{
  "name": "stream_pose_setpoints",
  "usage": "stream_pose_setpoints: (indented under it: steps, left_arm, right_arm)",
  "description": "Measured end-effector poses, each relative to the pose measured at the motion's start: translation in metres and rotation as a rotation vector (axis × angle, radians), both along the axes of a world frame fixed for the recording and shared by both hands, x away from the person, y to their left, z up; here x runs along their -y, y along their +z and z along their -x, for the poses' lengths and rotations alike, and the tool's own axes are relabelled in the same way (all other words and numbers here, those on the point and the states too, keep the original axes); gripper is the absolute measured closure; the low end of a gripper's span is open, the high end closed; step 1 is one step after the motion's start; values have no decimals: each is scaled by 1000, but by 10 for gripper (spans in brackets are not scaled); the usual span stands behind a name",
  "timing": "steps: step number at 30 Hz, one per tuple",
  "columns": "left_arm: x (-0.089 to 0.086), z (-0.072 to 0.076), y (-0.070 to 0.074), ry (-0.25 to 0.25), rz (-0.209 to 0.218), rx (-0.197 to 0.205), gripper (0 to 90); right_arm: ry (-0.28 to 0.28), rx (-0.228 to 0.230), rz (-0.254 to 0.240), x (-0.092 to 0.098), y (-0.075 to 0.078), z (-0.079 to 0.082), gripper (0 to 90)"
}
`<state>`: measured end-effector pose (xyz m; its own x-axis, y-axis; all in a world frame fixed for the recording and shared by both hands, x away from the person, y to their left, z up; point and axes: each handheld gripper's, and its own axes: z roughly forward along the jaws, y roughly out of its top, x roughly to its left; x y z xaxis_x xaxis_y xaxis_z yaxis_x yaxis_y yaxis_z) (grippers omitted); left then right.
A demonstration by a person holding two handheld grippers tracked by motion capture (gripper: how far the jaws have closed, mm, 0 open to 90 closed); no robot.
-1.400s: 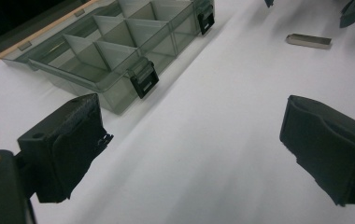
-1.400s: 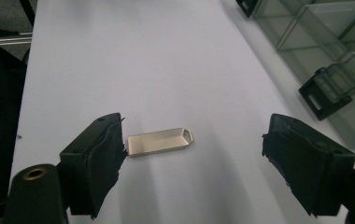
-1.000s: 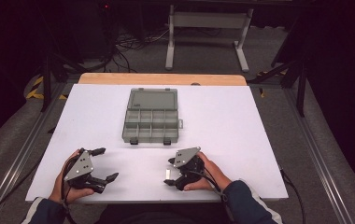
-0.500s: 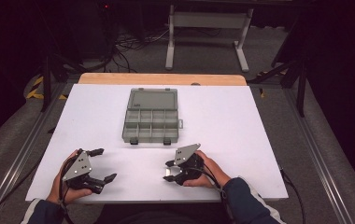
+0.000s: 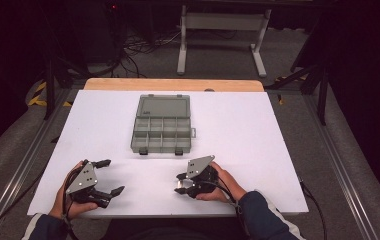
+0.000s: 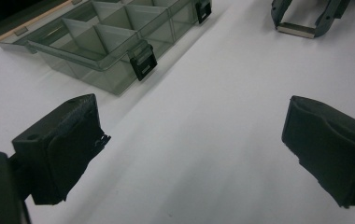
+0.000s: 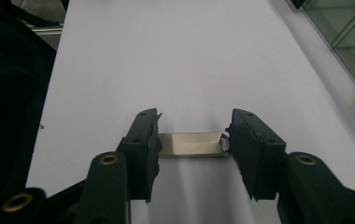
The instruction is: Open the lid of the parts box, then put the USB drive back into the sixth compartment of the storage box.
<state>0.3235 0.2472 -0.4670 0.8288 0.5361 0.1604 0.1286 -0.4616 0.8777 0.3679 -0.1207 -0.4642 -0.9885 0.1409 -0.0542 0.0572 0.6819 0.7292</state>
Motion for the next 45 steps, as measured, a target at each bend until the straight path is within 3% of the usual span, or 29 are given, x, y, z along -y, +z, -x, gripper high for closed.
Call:
stream_pose_setpoints:
  steps: [17,26,45]
  left_arm:
    - [3,-1,1,-12,-21,12,64]
    - [2,-1,1,-12,-12,9,64]
    - [1,0,1,-11,-7,5,63]
  right_arm:
    - [-30,40,-56,7,7,2,535]
    - [-37,54,-70,7,9,4,535]
    - [-88,110,-146,12,22,4,535]
